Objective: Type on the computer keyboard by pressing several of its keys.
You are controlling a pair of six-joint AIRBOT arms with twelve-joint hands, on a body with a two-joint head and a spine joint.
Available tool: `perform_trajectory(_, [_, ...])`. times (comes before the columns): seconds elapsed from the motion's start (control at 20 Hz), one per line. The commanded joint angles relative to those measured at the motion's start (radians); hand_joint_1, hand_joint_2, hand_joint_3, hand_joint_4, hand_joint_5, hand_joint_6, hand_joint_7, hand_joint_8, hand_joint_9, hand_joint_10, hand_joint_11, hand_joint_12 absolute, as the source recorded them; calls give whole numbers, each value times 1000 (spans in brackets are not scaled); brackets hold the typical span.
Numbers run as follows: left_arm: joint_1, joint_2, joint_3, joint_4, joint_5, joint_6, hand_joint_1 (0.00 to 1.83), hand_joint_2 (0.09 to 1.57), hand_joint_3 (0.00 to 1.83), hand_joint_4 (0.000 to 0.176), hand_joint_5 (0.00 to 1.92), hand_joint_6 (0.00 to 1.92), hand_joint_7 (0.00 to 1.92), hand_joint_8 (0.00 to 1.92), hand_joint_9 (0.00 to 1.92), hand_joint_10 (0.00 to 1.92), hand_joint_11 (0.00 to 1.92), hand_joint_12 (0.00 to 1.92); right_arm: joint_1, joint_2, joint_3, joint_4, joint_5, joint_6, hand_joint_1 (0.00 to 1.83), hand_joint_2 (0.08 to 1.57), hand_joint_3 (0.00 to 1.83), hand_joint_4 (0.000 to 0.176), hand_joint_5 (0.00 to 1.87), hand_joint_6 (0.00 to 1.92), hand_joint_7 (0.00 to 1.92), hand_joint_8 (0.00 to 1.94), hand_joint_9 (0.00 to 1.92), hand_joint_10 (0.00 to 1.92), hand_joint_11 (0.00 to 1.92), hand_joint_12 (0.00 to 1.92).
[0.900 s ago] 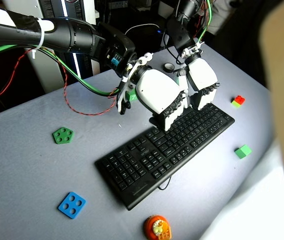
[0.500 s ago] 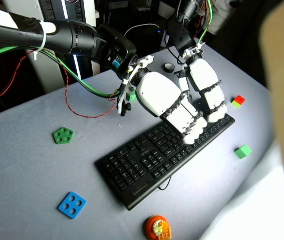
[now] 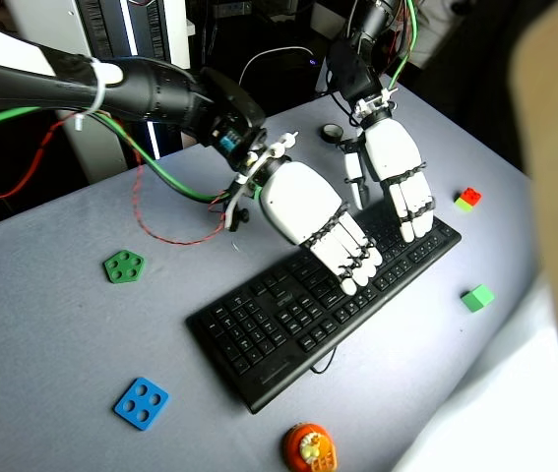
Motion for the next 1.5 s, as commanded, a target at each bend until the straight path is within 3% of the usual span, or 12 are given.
perform_trajectory(0.0, [-7, 9, 3, 54, -74, 2, 1019, 1340, 0, 23, 107, 16, 156, 15, 103, 35, 0, 724, 0, -6, 2, -94, 47, 7, 1046, 1254, 0, 0, 330, 129, 272, 33, 201, 132, 0, 1232])
perform_trajectory(0.3, [-8, 11, 6, 54, -64, 4, 1054, 1248, 0, 24, 218, 26, 301, 26, 232, 119, 0, 1211, 5, -56, 56, -90, 43, 39, 1079, 1266, 0, 0, 165, 676, 405, 52, 25, 874, 0, 1525])
perform_trajectory(0.75, [-8, 10, 9, 54, -63, 4, 1012, 1291, 2, 0, 503, 103, 315, 9, 193, 184, 0, 1053, -12, -66, 73, -92, 11, 46, 950, 1340, 18, 0, 377, 748, 299, 10, 0, 806, 0, 1493])
perform_trajectory(0.8, [-8, 10, 9, 54, -63, 4, 1051, 1288, 0, 0, 417, 62, 327, 10, 198, 187, 0, 987, -15, -67, 76, -100, 10, 49, 968, 1366, 13, 0, 491, 1463, 395, 40, 78, 782, 0, 1445])
perform_trajectory(0.85, [-8, 10, 9, 54, -63, 4, 1014, 1281, 0, 3, 227, 12, 351, 14, 239, 203, 0, 1048, -17, -68, 78, -107, 9, 52, 968, 1361, 5, 0, 171, 933, 462, 45, 246, 732, 0, 1382])
perform_trajectory(0.9, [-9, 11, 9, 54, -63, 4, 968, 1333, 17, 8, 158, 18, 355, 9, 245, 202, 0, 1084, -19, -68, 80, -109, 7, 52, 921, 1385, 3, 0, 289, 400, 461, 5, 263, 610, 0, 1380])
perform_trajectory(0.95, [-11, 11, 9, 54, -63, 4, 959, 1358, 23, 0, 235, 45, 351, 6, 233, 193, 0, 1084, -21, -68, 81, -109, 6, 53, 871, 1414, 5, 0, 377, 366, 427, 0, 180, 602, 0, 1361])
perform_trajectory(1.0, [-12, 11, 10, 54, -63, 4, 971, 1366, 17, 0, 381, 86, 324, 1, 205, 174, 0, 1010, -24, -68, 83, -110, 4, 54, 916, 1384, 21, 0, 493, 1389, 404, 5, 99, 578, 0, 1374])
perform_trajectory(1.15, [-15, 10, 12, 54, -63, 4, 984, 1317, 0, 0, 590, 115, 321, 6, 178, 151, 0, 922, -28, -68, 89, -111, 1, 55, 923, 1401, 1, 0, 496, 1684, 481, 21, 180, 561, 0, 1278])
perform_trajectory(1.25, [-15, 10, 12, 54, -63, 4, 978, 1340, 4, 0, 279, 5, 356, 17, 213, 163, 0, 932, -28, -68, 92, -112, 0, 55, 937, 1396, 0, 0, 292, 752, 510, 14, 343, 577, 0, 1393])
perform_trajectory(1.4, [-15, 10, 12, 54, -63, 4, 976, 1349, 1, 0, 408, 53, 396, 9, 261, 144, 0, 965, -28, -68, 93, -115, 0, 55, 905, 1412, 7, 0, 395, 456, 473, 0, 258, 568, 0, 1451])
perform_trajectory(1.45, [-16, 10, 12, 54, -64, 4, 1012, 1320, 0, 0, 593, 98, 399, 5, 261, 131, 0, 986, -28, -68, 93, -118, -1, 55, 940, 1381, 25, 0, 497, 1404, 482, 3, 201, 547, 0, 1445])
